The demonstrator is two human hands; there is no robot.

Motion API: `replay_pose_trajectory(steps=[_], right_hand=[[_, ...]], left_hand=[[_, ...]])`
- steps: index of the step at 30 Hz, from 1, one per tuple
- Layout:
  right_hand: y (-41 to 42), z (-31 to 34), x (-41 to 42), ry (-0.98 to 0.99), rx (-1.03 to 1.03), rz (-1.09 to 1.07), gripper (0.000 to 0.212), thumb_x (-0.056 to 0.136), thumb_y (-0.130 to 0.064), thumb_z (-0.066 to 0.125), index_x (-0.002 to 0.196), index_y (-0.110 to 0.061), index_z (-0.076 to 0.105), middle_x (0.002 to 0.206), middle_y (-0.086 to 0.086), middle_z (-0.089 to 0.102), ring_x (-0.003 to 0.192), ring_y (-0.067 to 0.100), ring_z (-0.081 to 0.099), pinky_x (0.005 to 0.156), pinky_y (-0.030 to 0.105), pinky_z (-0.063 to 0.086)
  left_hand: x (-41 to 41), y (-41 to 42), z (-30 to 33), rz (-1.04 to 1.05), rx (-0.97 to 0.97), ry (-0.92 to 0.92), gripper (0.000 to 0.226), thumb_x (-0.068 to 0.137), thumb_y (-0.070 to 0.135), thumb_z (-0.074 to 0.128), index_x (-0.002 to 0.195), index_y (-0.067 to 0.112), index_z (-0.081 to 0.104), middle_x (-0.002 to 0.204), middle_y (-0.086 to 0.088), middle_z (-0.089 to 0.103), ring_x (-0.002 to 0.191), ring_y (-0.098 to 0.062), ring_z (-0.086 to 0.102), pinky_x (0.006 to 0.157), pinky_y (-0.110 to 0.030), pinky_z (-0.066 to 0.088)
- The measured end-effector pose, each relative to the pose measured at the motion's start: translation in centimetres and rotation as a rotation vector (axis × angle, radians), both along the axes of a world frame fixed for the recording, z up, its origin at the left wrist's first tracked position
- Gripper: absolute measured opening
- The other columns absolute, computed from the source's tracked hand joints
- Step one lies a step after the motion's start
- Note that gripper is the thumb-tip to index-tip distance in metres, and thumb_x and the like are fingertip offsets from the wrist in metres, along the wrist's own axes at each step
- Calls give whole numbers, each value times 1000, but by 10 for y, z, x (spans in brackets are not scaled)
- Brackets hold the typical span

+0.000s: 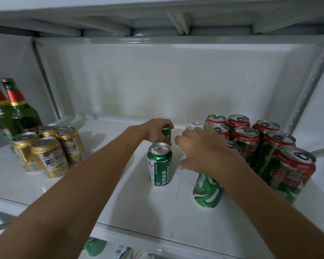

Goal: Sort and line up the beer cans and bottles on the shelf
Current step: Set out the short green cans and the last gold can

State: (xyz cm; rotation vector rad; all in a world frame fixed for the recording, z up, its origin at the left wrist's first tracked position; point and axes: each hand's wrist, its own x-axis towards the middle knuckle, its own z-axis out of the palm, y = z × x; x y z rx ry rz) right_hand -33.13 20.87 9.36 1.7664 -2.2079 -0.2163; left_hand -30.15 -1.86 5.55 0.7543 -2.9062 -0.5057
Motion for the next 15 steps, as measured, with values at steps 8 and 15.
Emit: replay_pose_trajectory(steps=[8, 15], right_hand=[[-7, -6, 13, -110, -294, 139, 23, 96, -40, 57, 108, -21, 63, 105, 4, 65, 96, 29, 65, 68, 34, 32], [7, 0, 14, 26, -406, 188, 27, 86, -48, 64, 94, -23, 71, 85, -3, 69, 81, 25, 64, 63, 32, 33]], left_hand=[[3, -6, -5, -57, -31, 20, 53, 87, 8, 73, 138, 12, 57, 135, -12, 61, 124, -32, 57, 92, -27, 37], [2, -4, -8, -42, -31, 49, 64, 83, 22, 81, 140, 13, 52, 132, -10, 61, 116, -29, 57, 85, -25, 35]])
